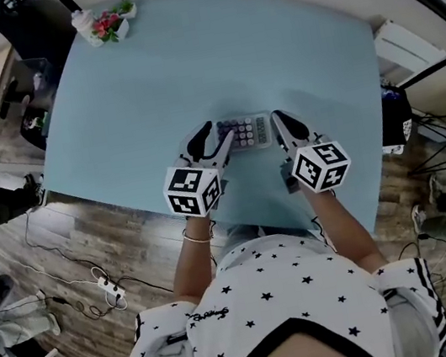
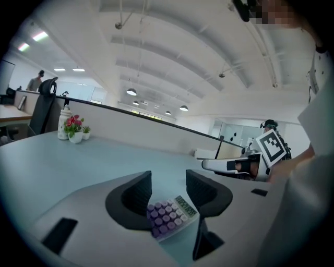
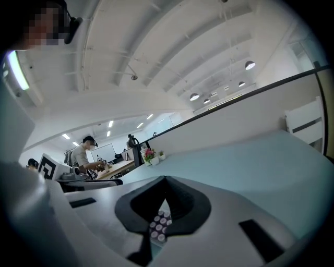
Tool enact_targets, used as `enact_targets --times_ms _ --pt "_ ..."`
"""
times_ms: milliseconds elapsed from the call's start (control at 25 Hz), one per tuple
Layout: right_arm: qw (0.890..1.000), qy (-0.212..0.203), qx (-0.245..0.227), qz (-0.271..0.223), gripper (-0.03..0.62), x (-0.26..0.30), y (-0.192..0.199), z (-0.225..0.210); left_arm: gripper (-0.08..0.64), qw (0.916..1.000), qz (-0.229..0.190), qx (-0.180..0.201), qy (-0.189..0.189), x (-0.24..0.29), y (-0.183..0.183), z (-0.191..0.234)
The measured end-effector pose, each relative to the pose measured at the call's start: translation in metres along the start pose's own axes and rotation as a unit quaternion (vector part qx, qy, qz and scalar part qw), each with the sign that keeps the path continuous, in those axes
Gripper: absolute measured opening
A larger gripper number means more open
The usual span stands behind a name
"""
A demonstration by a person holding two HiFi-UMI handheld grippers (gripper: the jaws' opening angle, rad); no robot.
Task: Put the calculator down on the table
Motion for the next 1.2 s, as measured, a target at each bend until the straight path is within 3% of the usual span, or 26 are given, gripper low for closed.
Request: enact_targets --times_ms 360,600,840,1200 --pt "0.998 -0.044 -0.018 -0.048 -0.003 -0.017 -0.046 0.021 0.133 0.9960 -0.067 0.056 0.020 -0.022 -0.046 -0.025" --pt "0.993 -0.073 -0.053 -0.075 -0.003 -0.027 -0.075 0.036 0.044 0.9902 -0.069 0.120 0.022 -0.024 -0.076 -0.041" --pt "0.992 -0.076 -0.069 -0.077 -0.003 -0.031 -0.081 0.037 0.044 0.9887 -0.078 0.122 0.039 -0.021 -0.082 -0.049" --pt "0.992 -0.081 -0.067 -0.069 -0.003 -0.030 -0.081 0.033 0.044 0.9908 -0.075 0.111 0.020 -0.020 -0.078 -0.039"
Point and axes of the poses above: the fingertips, and each gripper's own axes: x forward along the fingers, z to its left, y out of its underside, the point moved 9 cm from there along -x, backward along the fingers, and after that the axes turned 1 degree about -z, right-handed, at the moved point
